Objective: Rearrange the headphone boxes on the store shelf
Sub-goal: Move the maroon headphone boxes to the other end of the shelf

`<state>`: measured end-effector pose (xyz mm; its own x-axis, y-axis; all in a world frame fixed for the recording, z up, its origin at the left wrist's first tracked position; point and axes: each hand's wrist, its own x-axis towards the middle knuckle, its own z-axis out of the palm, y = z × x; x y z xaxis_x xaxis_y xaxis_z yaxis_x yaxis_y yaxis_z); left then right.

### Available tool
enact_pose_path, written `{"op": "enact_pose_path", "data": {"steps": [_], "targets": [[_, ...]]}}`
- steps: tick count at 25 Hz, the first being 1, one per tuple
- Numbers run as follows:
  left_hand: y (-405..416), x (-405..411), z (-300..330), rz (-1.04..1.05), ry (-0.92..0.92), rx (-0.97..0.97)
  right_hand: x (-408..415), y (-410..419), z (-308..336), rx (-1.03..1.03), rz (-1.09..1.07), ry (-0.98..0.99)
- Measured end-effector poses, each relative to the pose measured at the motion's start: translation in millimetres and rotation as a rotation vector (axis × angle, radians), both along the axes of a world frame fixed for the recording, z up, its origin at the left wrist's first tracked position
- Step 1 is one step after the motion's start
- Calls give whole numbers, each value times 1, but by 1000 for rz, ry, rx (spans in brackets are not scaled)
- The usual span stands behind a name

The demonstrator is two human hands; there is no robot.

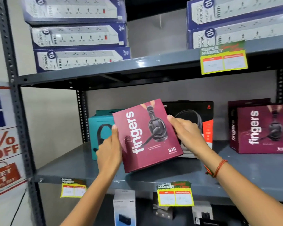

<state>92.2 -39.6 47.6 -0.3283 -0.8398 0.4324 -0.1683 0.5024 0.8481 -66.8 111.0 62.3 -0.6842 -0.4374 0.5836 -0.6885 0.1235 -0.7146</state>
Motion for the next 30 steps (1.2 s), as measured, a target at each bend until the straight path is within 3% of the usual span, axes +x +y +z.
{"op": "enact_pose_path", "data": {"steps": [9,12,15,17,22,27,30], "targets": [[76,-11,-30,-38,658,34,-5,53,-9,-98,210,-12],[99,-28,-38,-124,827,5,-10,84,-8,-170,271,-51],[133,-63,-32,-342,904,-77,-24,134,-4,-307,214,-42],[159,-90,-24,-481,852,-147,-41,175,0,-390,139,-55],[223,-168,-10,-789,502,-195,-98,271,-10,-456,-51,-102],[245,-239,-32,-999,169,35,-162,321,-54,-360,-147,-236],[251,-260,-43,-1041,106,97,-188,329,-67,-308,-136,-288]]}}
